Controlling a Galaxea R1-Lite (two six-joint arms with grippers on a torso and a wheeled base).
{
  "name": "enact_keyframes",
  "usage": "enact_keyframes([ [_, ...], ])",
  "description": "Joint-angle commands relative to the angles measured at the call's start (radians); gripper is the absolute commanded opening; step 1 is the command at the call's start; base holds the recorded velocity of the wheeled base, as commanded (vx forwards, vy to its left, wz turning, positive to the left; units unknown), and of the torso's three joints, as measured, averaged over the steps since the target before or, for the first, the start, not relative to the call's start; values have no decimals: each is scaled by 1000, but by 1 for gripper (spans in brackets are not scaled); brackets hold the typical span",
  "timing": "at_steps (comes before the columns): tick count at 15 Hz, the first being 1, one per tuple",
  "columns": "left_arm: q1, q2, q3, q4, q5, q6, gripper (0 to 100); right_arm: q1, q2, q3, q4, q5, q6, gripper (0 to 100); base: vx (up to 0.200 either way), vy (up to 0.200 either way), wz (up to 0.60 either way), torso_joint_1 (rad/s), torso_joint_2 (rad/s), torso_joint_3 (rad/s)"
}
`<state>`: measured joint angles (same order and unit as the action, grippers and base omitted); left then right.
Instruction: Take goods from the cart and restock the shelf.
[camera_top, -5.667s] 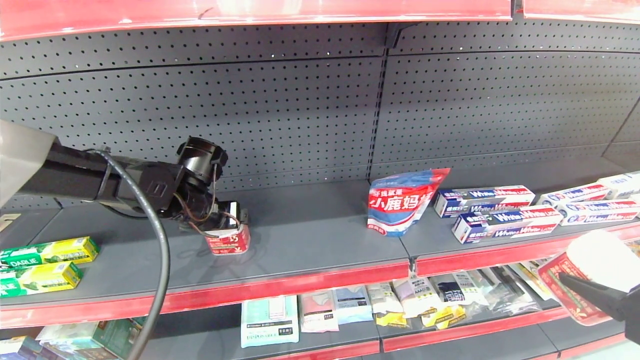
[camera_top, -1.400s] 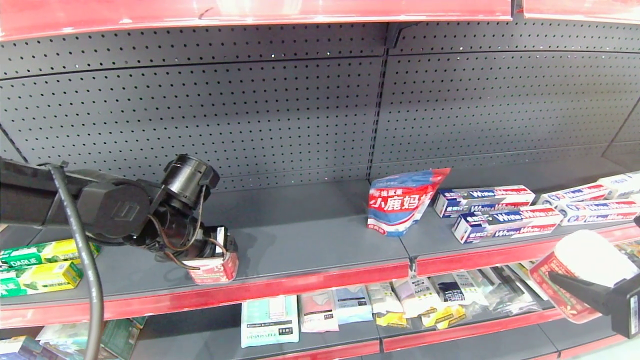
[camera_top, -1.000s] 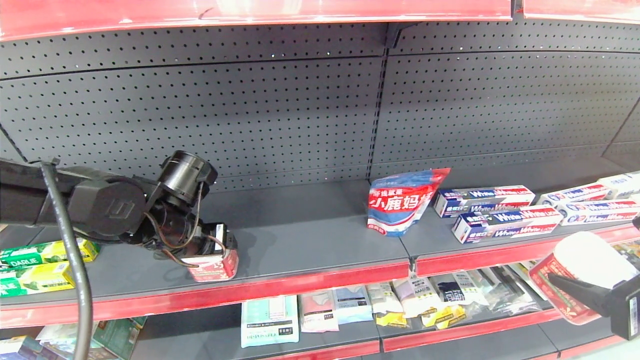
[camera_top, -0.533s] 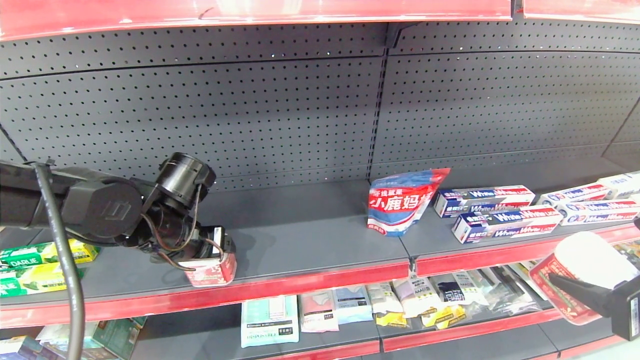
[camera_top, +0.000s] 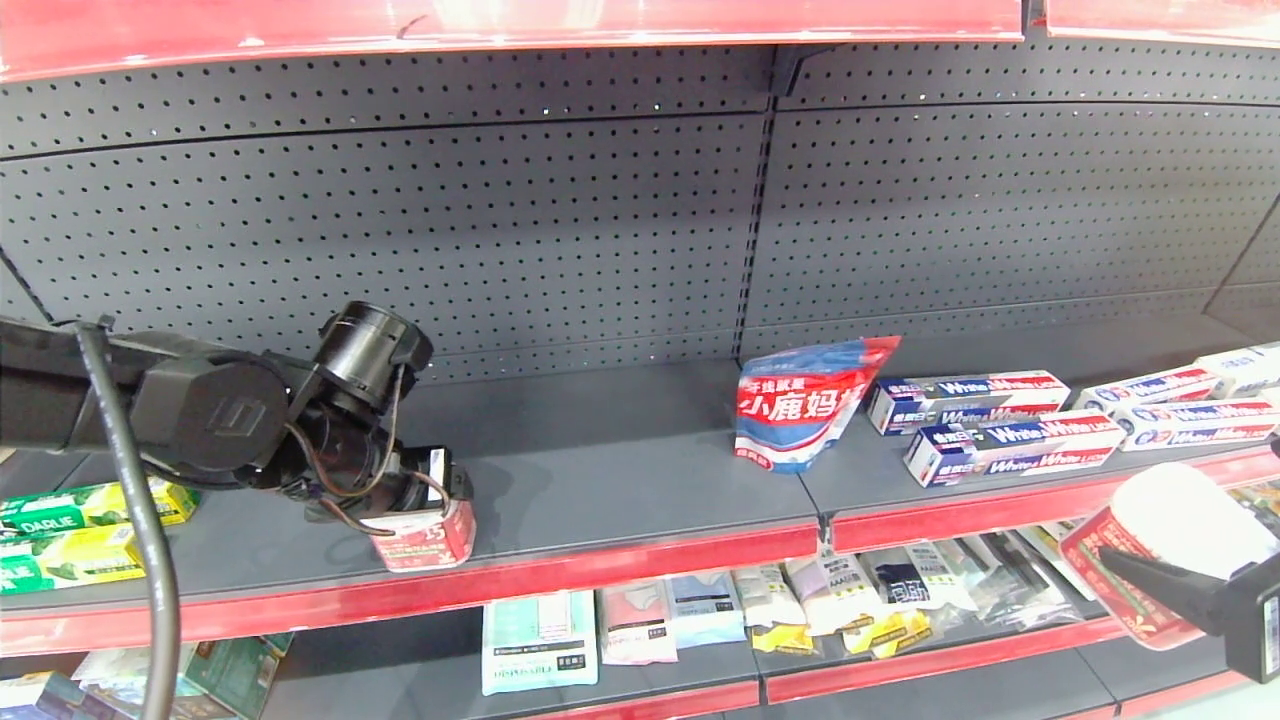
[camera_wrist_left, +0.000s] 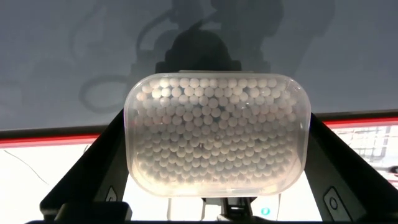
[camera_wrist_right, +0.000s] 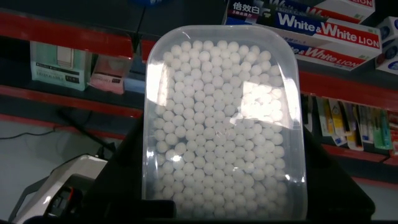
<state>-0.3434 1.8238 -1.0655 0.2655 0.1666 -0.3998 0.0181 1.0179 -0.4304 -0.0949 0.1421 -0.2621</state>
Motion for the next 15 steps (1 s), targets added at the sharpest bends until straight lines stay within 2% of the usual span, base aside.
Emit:
enact_keyframes([
  [1, 0, 3, -14, 3, 1, -5, 0, 0, -1, 1, 0, 1, 0, 0, 0, 0, 0, 0, 0, 0],
  [15, 9, 25, 13, -45, 8, -8, 0, 0, -13, 4, 0, 1, 0, 0, 0, 0, 0, 0, 0, 0],
])
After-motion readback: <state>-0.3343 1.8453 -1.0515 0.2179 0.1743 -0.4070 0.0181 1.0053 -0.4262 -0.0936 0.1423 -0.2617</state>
